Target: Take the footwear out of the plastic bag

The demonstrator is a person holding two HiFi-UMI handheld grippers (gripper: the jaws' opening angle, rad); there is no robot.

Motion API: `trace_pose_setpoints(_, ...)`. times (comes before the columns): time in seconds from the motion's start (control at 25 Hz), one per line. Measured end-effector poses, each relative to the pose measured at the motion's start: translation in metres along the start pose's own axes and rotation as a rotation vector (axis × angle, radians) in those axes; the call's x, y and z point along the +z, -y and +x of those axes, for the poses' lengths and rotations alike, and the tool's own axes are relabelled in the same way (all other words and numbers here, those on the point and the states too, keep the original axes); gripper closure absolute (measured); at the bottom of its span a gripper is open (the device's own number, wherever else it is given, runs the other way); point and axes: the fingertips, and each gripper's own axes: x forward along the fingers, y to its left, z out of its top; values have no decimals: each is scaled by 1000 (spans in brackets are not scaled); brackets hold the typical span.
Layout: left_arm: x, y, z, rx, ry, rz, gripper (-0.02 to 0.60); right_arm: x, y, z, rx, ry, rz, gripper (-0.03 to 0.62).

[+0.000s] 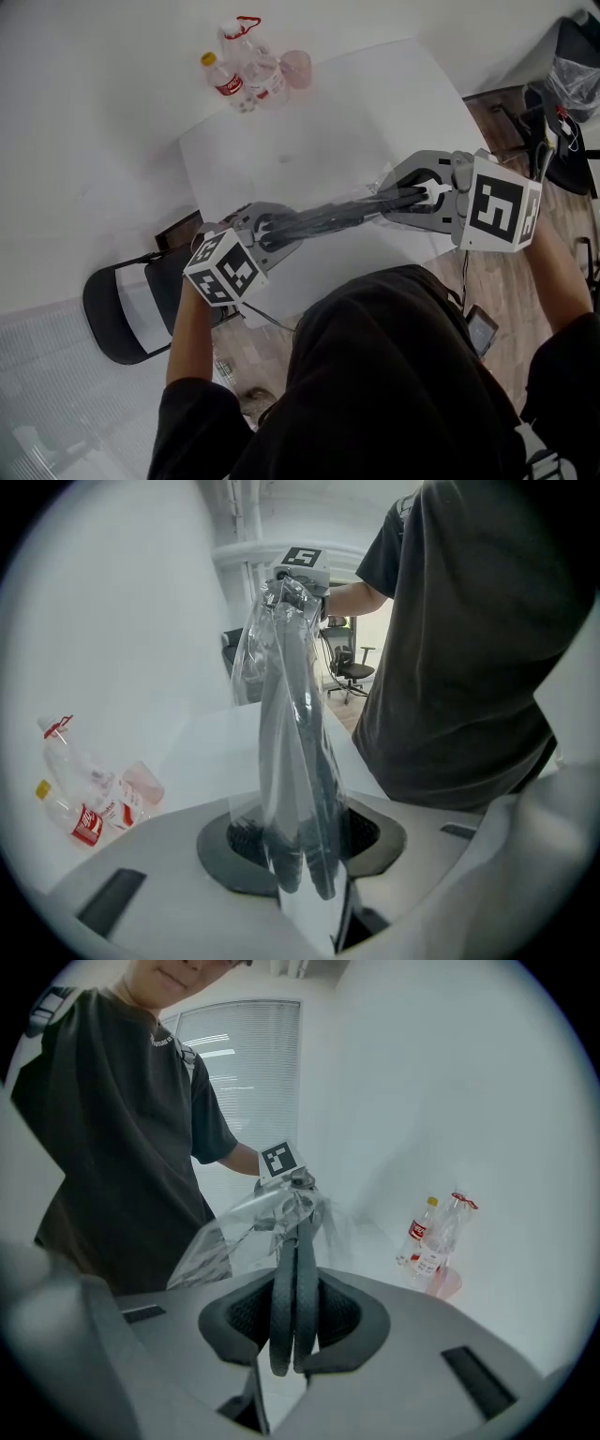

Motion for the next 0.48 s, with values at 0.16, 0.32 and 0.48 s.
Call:
trace_pose_setpoints(0.16, 1, -1, 0, 10, -5, -5, 439, -2, 1, -10, -16, -13, -5, 514)
trace_pose_setpoints(0.32, 1, -1, 2, 12, -9, -6, 439, -4, 2, -16, -17, -19, -12, 514)
trace_pose_setpoints(0.48, 3, -2, 0, 4, 5, -19, 439, -3, 1, -22, -4, -11, -2, 514)
